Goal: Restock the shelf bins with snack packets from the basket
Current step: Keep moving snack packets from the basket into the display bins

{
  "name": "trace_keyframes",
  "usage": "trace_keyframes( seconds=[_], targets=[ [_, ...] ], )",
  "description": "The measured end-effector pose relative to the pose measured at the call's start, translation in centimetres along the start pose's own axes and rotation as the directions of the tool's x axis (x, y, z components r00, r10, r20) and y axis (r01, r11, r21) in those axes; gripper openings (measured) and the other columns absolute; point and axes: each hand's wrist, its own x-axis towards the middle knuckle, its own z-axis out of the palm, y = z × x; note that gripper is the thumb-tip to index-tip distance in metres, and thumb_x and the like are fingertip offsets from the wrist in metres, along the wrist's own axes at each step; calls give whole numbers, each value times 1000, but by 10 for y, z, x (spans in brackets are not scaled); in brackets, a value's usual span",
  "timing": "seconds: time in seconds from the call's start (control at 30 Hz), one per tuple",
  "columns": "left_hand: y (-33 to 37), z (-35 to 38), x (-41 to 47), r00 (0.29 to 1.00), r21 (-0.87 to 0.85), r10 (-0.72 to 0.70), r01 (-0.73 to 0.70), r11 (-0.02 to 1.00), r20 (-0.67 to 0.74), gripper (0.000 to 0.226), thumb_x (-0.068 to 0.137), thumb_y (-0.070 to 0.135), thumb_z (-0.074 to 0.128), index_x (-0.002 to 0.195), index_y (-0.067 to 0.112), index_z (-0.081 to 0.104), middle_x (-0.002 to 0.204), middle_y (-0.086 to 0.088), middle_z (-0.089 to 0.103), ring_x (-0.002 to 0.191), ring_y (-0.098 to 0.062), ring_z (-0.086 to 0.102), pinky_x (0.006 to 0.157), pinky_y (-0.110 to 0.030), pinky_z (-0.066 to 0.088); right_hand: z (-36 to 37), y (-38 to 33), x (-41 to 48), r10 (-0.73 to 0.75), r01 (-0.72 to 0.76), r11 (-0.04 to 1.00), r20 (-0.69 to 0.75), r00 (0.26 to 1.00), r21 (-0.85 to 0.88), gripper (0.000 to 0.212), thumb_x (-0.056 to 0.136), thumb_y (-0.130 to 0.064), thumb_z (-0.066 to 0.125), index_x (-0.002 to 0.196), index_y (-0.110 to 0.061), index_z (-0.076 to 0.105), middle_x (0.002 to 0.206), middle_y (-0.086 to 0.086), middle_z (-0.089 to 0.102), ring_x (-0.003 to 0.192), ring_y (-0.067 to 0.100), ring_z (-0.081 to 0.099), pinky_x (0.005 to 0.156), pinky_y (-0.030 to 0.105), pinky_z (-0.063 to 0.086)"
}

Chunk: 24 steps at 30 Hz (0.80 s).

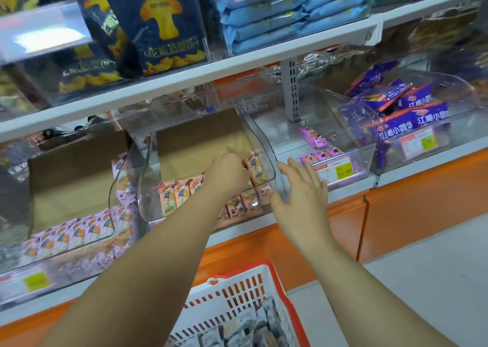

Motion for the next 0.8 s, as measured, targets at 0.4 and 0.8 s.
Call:
trace_keyframes(
  seconds=[0.4, 0.8],
  targets=[
    [-108, 42, -173, 924, -292, 96, -214, 932, -370, 24, 95, 7, 47, 110, 15, 64, 101, 6, 60, 88, -3, 53, 75, -18, 43, 63, 21, -93, -172, 254, 967, 650, 740, -33, 28, 96, -19, 48, 119, -22, 63, 117, -6, 66, 102, 12, 61, 83, 23, 49],
    [-220, 167, -278, 817, -121, -61, 159, 980, 574, 41, 101, 33, 43, 140, 26, 44, 149, 4, 37, 133, -17, 38, 108, -31, 31, 134, 58, -147, 184, 397, 895, 980, 81, -201, 28, 90, -10, 57, 64, -21, 58, 63, -9, 57, 60, 10, 48, 58, 19, 33]
  ],
)
